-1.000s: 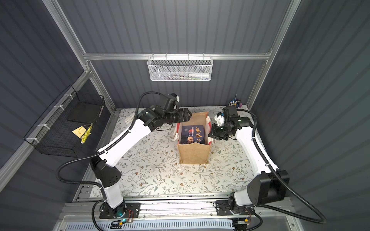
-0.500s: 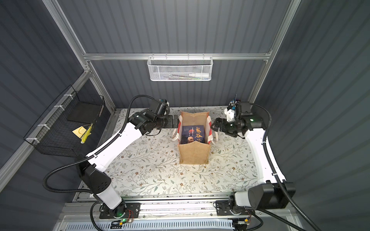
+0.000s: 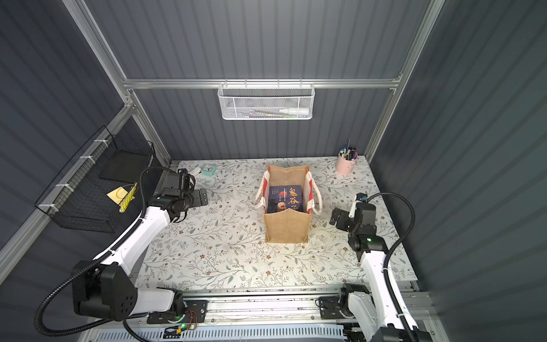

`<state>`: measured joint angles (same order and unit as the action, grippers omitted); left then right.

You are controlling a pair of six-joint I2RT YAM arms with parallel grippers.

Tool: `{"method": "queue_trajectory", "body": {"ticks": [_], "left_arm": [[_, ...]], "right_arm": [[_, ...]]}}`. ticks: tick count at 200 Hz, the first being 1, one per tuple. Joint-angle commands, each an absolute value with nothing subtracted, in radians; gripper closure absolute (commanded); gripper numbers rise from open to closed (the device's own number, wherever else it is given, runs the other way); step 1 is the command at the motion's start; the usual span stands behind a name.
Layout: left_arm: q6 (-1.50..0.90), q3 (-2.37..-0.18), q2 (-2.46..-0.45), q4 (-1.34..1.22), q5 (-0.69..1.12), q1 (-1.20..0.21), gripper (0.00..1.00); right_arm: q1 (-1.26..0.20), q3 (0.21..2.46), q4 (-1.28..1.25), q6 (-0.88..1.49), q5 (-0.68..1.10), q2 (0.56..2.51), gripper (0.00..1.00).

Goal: Put the books into the canvas bag
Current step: Reset both arms

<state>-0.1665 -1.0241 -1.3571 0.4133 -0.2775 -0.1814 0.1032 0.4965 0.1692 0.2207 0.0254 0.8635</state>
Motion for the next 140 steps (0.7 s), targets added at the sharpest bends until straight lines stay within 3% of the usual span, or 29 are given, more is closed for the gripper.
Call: {"method": "queue_trajectory", "body": {"ticks": [1, 24, 52, 130, 140], "left_arm": [[-0.007, -0.907, -1.33, 0.142, -0.265, -0.178, 0.0], [-0.026, -0.736, -1.304, -0.108, -0.384, -0.171, 0.01], [0.018, -0.545, -1.263, -0.383, -0.374, -0.165, 0.0], [0.022, -0.33, -1.451, -0.876, -0.347, -0.098, 0.0], [0.009, -0.33, -1.472, -0.907, -0.324, -0.087, 0.01]], "right_arm": [[0.106, 0.34, -0.355, 0.153, -0.051, 0.877, 0.01], [0.106, 0.255, -0.541, 0.11, -0.073, 0.98, 0.01], [0.109, 0.213, -0.742, 0.077, -0.017, 1.11, 0.01], [0.113, 0.241, -1.24, 0.099, 0.117, 1.588, 0.01], [0.116, 0.238, -1.245, 0.1, 0.122, 1.578, 0.01]]}}
